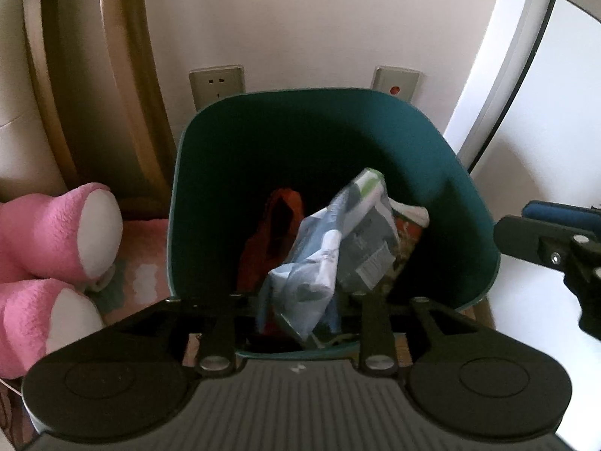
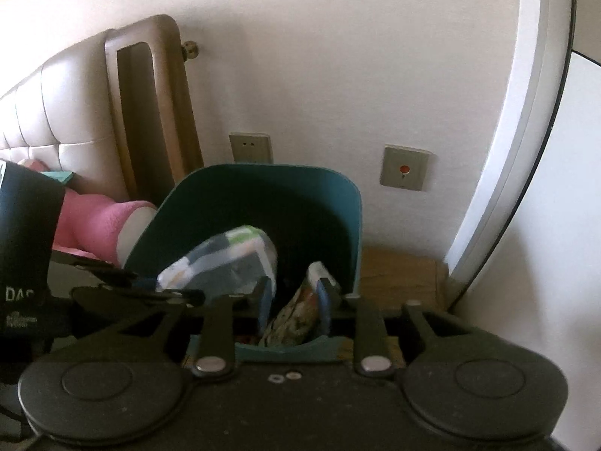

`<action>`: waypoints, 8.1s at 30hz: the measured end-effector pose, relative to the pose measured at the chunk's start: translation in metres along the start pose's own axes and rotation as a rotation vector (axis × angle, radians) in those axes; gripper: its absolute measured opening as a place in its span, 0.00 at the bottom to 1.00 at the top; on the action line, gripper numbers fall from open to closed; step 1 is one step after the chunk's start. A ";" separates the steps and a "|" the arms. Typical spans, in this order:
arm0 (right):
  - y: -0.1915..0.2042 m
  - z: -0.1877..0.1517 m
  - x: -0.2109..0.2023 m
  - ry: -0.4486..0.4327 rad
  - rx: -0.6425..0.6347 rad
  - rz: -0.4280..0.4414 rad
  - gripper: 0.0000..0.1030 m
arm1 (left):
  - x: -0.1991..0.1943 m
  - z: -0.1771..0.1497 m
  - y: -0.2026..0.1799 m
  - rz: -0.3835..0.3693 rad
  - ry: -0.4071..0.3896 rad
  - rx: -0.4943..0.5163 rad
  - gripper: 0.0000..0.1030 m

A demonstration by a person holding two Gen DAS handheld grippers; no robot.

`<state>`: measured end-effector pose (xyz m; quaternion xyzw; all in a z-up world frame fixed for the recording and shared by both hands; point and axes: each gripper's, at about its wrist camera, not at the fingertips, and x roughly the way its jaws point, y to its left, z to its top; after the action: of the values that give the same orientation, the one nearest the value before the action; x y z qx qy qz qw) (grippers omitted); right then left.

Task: Collect trash
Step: 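Open both tools to drop the paper bag and packet into the wastebasket, then lower both open tools back down into the gap, then grasp the purple-printed foil snack bag with the right tool while the left grasps an orange snack packet, then lift the foil bag and orange packet up over the teal wastebasket, then open both tools to drop the foil bag and orange packet into the wastebasket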

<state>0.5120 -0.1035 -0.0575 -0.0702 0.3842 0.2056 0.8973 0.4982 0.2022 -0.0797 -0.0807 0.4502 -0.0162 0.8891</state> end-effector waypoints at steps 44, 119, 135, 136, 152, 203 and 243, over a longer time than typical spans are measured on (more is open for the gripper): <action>0.017 -0.182 -0.063 -0.098 0.026 0.218 0.70 | -0.060 -0.187 0.009 -0.071 -0.166 -0.048 0.96; 0.052 -0.668 0.328 0.499 -0.555 0.340 0.00 | 0.482 -0.547 0.039 0.110 0.375 -0.112 0.21; 0.015 -0.554 0.209 0.494 -0.190 0.250 0.00 | 0.320 -0.481 0.022 0.065 0.342 -0.232 0.20; 0.013 -0.544 0.199 0.494 -0.180 0.246 0.00 | 0.305 -0.472 0.020 0.059 0.335 -0.237 0.20; 0.012 -0.332 0.014 0.291 -0.140 0.210 0.00 | 0.054 -0.317 0.008 -0.054 0.183 -0.231 0.21; 0.038 0.001 0.021 -0.033 -0.235 0.061 0.01 | -0.042 -0.007 0.018 -0.026 -0.118 -0.062 0.21; -0.008 -0.037 -0.001 -0.054 -0.100 0.136 0.57 | -0.029 -0.030 -0.007 -0.057 -0.133 0.006 0.64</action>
<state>0.4901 -0.1212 -0.0831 -0.0832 0.3532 0.2869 0.8866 0.4574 0.1942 -0.0731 -0.0915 0.3873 -0.0375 0.9166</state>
